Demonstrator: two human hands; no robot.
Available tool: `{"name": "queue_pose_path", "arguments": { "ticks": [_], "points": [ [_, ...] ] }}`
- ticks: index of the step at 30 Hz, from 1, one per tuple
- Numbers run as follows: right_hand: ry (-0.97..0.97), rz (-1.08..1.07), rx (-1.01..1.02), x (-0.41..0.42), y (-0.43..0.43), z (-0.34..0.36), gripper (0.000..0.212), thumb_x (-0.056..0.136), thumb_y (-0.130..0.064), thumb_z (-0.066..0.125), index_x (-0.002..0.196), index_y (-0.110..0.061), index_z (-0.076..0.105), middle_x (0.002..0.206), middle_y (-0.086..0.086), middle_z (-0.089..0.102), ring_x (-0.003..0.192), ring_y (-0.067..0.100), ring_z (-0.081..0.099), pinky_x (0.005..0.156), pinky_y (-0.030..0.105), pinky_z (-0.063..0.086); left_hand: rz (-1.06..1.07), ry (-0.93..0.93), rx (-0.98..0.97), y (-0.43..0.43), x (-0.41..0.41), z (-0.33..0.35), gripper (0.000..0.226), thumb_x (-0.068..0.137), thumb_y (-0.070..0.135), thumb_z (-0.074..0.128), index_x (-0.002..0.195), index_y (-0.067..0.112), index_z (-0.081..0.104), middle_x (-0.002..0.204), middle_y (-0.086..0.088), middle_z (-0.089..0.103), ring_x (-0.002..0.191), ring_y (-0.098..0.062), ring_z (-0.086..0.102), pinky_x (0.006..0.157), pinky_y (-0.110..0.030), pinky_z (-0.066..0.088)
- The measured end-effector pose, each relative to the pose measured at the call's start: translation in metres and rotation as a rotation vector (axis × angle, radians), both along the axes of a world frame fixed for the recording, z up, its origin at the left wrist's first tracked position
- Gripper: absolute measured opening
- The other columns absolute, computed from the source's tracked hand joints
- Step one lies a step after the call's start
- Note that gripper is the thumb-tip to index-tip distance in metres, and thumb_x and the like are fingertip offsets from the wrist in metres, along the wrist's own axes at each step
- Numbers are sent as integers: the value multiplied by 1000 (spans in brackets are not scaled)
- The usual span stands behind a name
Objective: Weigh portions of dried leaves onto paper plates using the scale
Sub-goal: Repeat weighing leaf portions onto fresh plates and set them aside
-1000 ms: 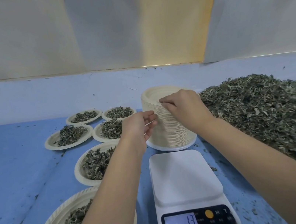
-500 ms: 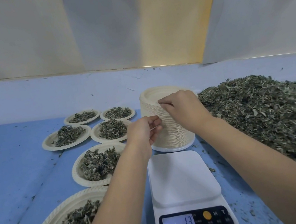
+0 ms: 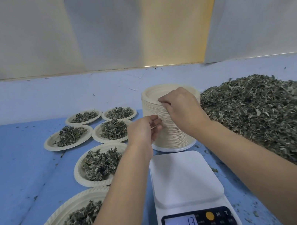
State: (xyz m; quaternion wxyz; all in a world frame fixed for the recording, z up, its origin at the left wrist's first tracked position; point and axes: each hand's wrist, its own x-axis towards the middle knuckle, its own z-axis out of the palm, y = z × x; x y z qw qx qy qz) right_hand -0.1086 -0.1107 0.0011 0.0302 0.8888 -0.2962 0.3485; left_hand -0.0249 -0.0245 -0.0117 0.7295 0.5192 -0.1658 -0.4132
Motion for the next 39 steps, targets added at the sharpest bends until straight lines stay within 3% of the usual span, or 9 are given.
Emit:
{"name": "queue_pose_path", "arguments": {
  "ticks": [6,12,15,20,23,26,30,33,39],
  "points": [
    [-73,87,-98,-3,9,-1,28,93,3,48,114,0,67,103,14,69,104,32,51,85,30,37,158,-65,-112,-1,0,5,19,91,3,48,77,9,59,70,-4,59,58,-15,56,53,-18,44],
    [-154,257,-302,-14,37,-15,22,76,11,61,96,9,71,85,17,71,81,37,63,72,42,55,271,-87,-217,4,10,8,16,91,23,61,80,12,62,80,-4,64,65,-13,58,53,-18,46],
    [-165,281,-376,-17,43,-22,16,77,3,68,92,2,73,85,10,72,82,31,66,92,45,50,308,-170,-166,11,13,4,22,89,14,62,68,12,58,60,-2,51,51,-12,43,51,-20,40],
    [-431,107,-21,-29,51,-20,35,92,-20,58,124,-8,61,136,4,55,132,21,42,114,28,18,318,-249,-117,27,15,-5,17,85,8,60,68,8,56,62,-6,39,47,-14,28,51,-24,31],
    [-774,30,374,-44,46,-13,44,95,-14,54,138,-10,49,141,0,49,130,7,42,103,7,26,279,-316,-83,36,12,-9,10,84,7,58,75,12,59,62,-6,44,45,-13,31,53,-24,33],
    [-940,-18,591,-59,41,-12,37,92,-18,60,129,-14,59,123,-6,64,111,2,59,99,22,44,177,-372,-84,42,9,-14,30,84,6,56,102,29,65,63,4,56,41,-7,41,39,-18,36],
    [-888,-58,622,-76,42,-18,16,87,-25,66,102,-21,70,91,-7,71,87,9,67,85,36,55,241,-578,-35,51,9,-13,17,88,21,59,79,29,71,44,11,54,37,-8,44,40,-20,38],
    [-746,-107,683,-88,35,-23,5,81,-25,71,83,-22,68,79,-4,70,79,16,68,73,36,55,343,-652,-5,57,11,-12,36,89,35,56,57,22,68,44,0,57,33,-13,45,41,-22,35],
    [-423,-113,876,-103,26,-30,27,82,-22,70,74,4,65,58,4,60,54,17,55,58,34,53,242,-667,188,64,20,-9,35,88,25,49,69,3,69,50,-5,65,29,-15,48,31,-16,31]
  ]
}}
